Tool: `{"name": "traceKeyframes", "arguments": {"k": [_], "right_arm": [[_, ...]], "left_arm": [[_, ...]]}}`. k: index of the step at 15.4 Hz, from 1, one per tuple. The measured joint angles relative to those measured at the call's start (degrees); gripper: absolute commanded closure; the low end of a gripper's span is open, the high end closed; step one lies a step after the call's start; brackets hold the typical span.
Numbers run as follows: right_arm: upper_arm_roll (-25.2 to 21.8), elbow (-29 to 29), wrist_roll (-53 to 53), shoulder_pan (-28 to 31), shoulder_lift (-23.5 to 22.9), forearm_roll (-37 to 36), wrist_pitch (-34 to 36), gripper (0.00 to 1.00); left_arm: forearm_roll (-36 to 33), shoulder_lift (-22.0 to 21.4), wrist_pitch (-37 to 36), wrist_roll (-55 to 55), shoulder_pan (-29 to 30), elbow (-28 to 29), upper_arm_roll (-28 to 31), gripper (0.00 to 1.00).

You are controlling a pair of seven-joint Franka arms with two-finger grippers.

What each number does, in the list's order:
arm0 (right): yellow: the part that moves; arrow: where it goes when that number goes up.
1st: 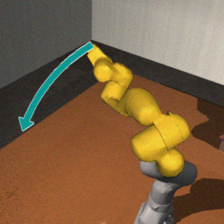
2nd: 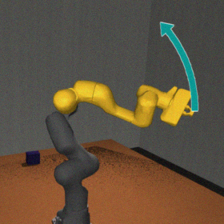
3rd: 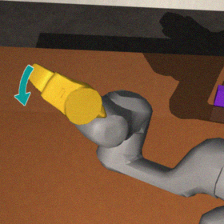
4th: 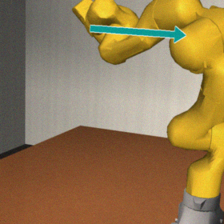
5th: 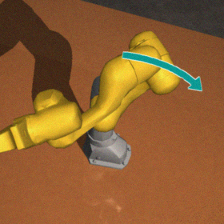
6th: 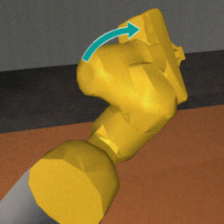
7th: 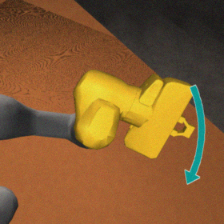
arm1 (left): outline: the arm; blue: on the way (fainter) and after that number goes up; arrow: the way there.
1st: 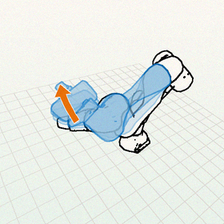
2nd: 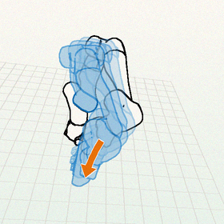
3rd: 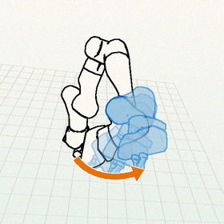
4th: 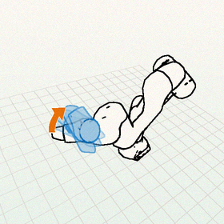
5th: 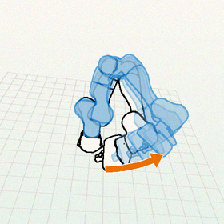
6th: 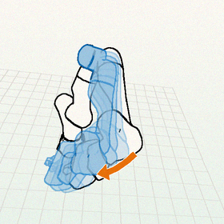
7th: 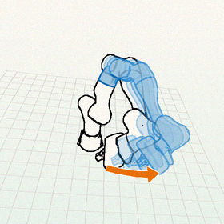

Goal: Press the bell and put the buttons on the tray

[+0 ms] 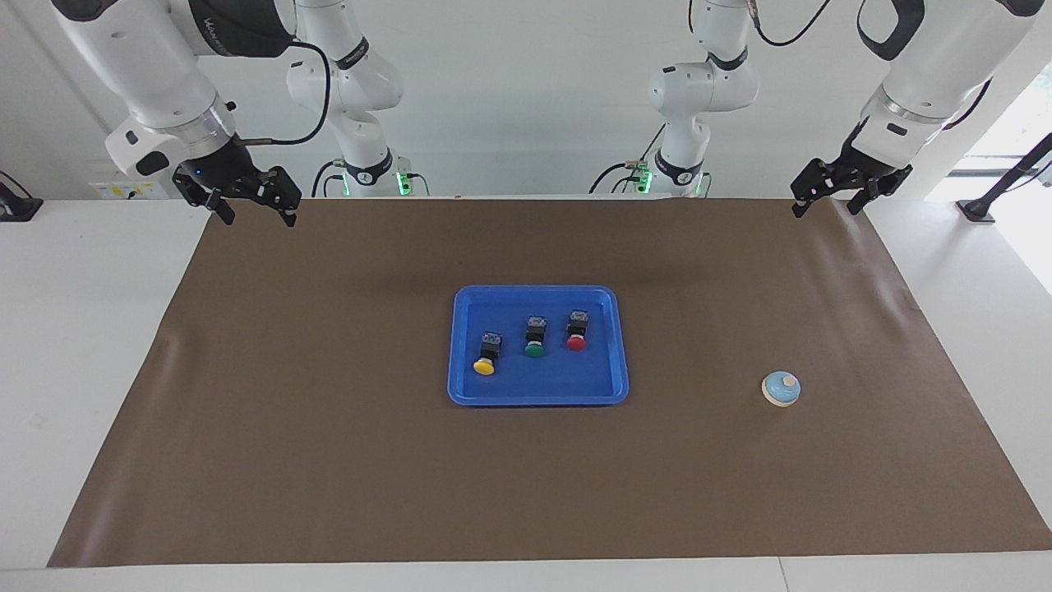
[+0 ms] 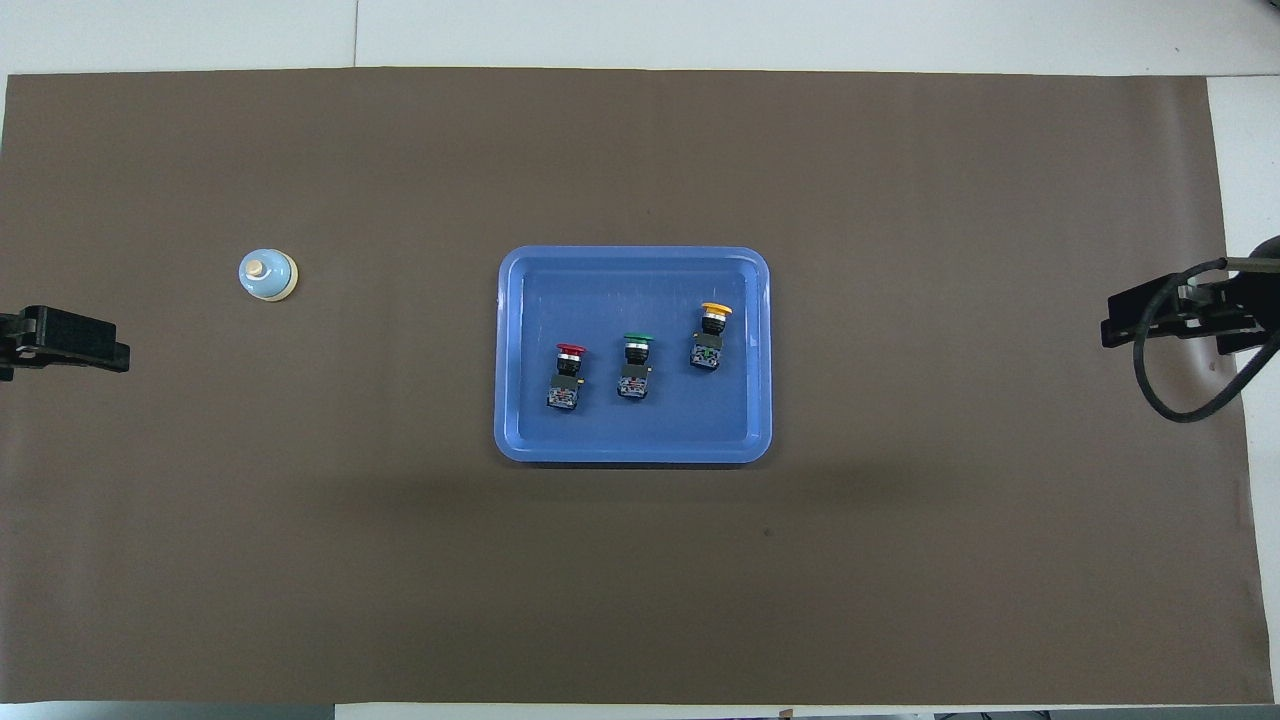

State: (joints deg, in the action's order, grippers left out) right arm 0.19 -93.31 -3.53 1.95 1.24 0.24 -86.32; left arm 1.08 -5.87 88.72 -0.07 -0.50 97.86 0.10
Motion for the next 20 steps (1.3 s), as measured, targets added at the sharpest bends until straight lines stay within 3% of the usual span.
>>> {"name": "traceKeyframes", "arguments": {"k": [20], "right_arm": [[0.38,0.00,4.36,0.74,-0.13,-0.95,-0.19,0.00]], "left_arm": [[0.00,0.00,0.00,0.00,0.00,0.00,0.00,0.00]]}}
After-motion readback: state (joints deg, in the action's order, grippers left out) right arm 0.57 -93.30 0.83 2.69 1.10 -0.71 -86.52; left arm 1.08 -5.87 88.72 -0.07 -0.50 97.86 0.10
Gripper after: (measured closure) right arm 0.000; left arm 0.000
